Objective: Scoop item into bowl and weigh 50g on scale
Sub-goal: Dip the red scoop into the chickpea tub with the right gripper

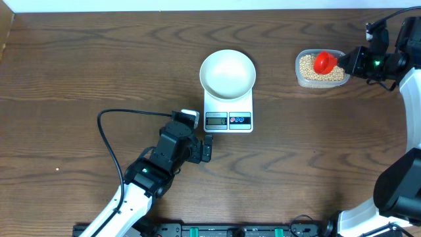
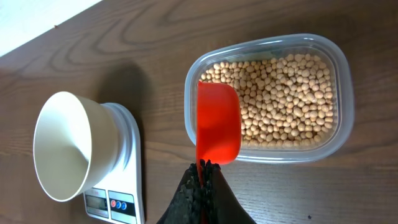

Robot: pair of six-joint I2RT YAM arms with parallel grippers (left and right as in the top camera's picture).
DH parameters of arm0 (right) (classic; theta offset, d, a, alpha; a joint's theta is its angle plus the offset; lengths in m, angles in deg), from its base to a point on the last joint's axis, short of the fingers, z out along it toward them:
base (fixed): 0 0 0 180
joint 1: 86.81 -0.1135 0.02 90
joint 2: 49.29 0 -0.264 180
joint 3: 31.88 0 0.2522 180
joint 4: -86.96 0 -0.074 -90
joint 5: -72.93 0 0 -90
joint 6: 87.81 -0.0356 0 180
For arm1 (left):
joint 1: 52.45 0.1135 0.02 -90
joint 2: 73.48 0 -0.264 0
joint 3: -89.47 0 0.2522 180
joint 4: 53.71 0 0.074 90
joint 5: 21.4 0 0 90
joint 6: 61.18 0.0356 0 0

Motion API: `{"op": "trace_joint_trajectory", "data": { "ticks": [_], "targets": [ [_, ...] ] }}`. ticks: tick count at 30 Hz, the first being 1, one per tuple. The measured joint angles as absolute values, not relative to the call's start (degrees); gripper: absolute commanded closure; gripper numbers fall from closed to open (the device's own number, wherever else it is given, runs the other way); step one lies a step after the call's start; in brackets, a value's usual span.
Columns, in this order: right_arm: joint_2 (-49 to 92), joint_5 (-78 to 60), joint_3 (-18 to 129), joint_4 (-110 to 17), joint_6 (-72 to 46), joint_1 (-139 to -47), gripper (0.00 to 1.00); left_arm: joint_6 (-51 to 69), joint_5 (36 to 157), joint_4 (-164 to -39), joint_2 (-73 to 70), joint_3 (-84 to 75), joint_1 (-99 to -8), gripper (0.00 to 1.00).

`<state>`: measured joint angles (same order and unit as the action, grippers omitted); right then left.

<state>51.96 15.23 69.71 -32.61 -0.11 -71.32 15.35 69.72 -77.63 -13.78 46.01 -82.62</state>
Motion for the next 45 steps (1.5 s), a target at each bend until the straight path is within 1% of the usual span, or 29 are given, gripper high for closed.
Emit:
{"op": "trace_joint_trajectory", "data": {
  "ticks": [11,16,24,34,45],
  "targets": [
    [51.96,12.86,70.04,-33.29,-0.29,-71.41,0.99,15.35,69.72,-77.63,-13.78,46.01,-82.62,0.01],
    [51.96,5.04,74.24,-30.6,-0.55,-72.98,0.99,15.35,69.72,-77.63,-13.78,46.01,-82.62,0.01],
    [51.92,-4.97,78.59,-30.42,-0.4,-76.33,0.99,15.35,69.72,-77.63,-13.78,46.01,-82.62,0.01],
    [53.19,-7.44,78.59,-25.9,1.66,-76.83,0.99,15.35,69.72,-77.63,-13.78,46.01,-82.62,0.01],
    [62.13,-7.22,78.59,-26.82,2.88,-76.87,0.99,15.35,69.72,-77.65,-13.78,46.01,-82.62,0.01]
  ]
}}
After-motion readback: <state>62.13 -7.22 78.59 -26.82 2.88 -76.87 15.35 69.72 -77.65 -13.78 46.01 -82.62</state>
